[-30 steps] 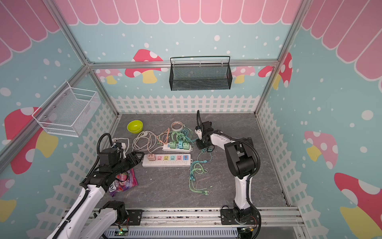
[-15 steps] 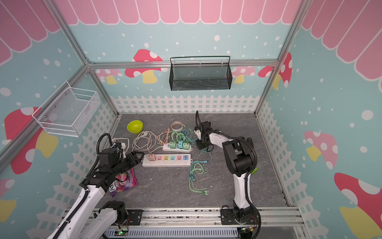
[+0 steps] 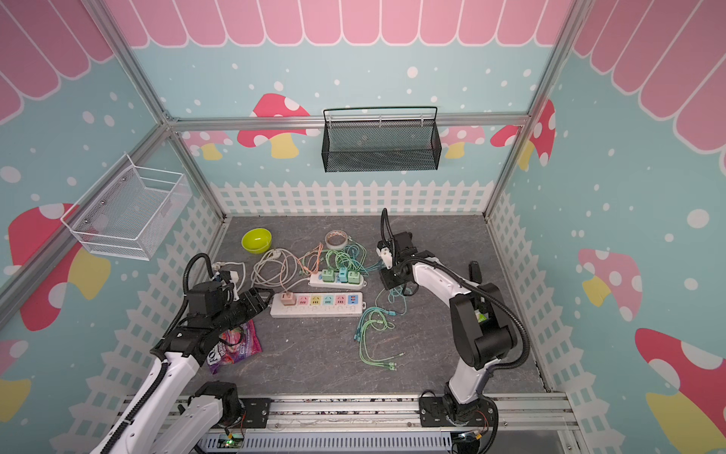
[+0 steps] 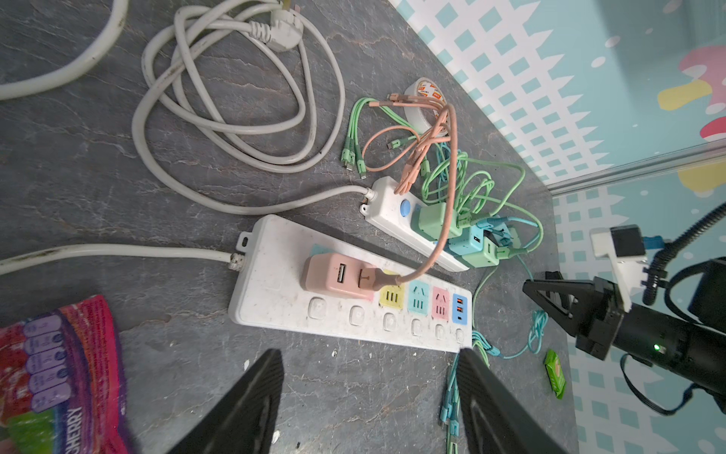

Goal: Insert plugs into power strip
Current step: Move the power cord to the center of the table, then pick up the plug from the center of the table.

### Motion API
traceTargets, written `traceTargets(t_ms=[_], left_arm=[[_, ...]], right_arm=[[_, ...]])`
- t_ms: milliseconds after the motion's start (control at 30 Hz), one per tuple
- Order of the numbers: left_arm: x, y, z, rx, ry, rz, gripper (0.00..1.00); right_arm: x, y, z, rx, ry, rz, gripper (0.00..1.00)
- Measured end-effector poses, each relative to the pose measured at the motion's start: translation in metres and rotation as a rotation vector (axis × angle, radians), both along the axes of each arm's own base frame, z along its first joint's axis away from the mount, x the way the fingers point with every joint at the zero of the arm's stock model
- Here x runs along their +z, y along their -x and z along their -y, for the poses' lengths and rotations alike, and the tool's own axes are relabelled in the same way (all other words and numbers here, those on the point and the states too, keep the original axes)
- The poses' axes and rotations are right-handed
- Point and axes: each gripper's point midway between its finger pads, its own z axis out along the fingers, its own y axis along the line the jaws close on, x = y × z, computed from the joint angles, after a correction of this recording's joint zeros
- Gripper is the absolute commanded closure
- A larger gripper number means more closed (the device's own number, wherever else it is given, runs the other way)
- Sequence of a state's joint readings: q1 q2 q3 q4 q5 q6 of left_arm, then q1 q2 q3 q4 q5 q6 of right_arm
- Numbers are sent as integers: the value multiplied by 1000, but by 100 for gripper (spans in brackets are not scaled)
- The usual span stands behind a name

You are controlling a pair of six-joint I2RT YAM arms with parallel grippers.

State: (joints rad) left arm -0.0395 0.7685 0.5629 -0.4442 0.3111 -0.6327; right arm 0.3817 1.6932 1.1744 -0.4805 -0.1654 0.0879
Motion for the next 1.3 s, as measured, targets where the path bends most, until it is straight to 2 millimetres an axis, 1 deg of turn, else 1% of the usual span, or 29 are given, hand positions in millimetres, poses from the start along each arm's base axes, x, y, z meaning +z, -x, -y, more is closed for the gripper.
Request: traceTargets(t_ms=[67, 100, 267, 367, 433, 467, 500, 567, 700, 767, 800, 867, 967, 1033, 1133, 1300], left_arm=[[0, 0, 0, 0, 0, 0, 30], [0, 0, 0, 0, 0, 0, 30], [0, 0, 0, 0, 1, 0, 30], [0, 0, 0, -1, 1, 0, 30], [0, 0, 1, -3, 3, 0, 30], [0, 0, 1, -4, 3, 0, 30], [0, 0, 1, -5, 4, 0, 30], [0, 0, 1, -6, 5, 0, 30], [0, 1, 2, -11, 8, 0, 30], [1, 1, 3, -12, 9, 0, 30], [1, 1, 3, -13, 10, 0, 30], [1, 1, 3, -15, 12, 0, 30], [1, 1, 4, -18, 14, 0, 30], [1, 1, 4, -19, 15, 1, 30], [2, 2, 5, -24, 18, 4, 30], [5, 3, 7, -33, 25, 12, 30]], right_arm=[[-3, 11, 2, 2, -6, -20, 99], [-7, 18, 4, -1, -5, -38, 99], [-37, 55, 17, -20, 16, -152, 98], [-49, 73, 23, -36, 28, -205, 96], [-54, 82, 28, -50, 35, -229, 92], [-55, 85, 29, -57, 38, -236, 85], [-56, 87, 30, -64, 39, -241, 81], [-55, 88, 31, -75, 40, -244, 75], [-46, 84, 30, -95, 26, -223, 59], [-36, 75, 28, -105, 18, -195, 49], [-29, 68, 27, -113, 11, -175, 46], [-14, 52, 24, -133, 3, -125, 42], [11, 26, 19, -169, -24, -46, 39], [20, 12, 16, -197, -41, -14, 37], [17, -1, 13, -237, -52, -5, 36], [-2, -8, 14, -301, -55, -37, 36]])
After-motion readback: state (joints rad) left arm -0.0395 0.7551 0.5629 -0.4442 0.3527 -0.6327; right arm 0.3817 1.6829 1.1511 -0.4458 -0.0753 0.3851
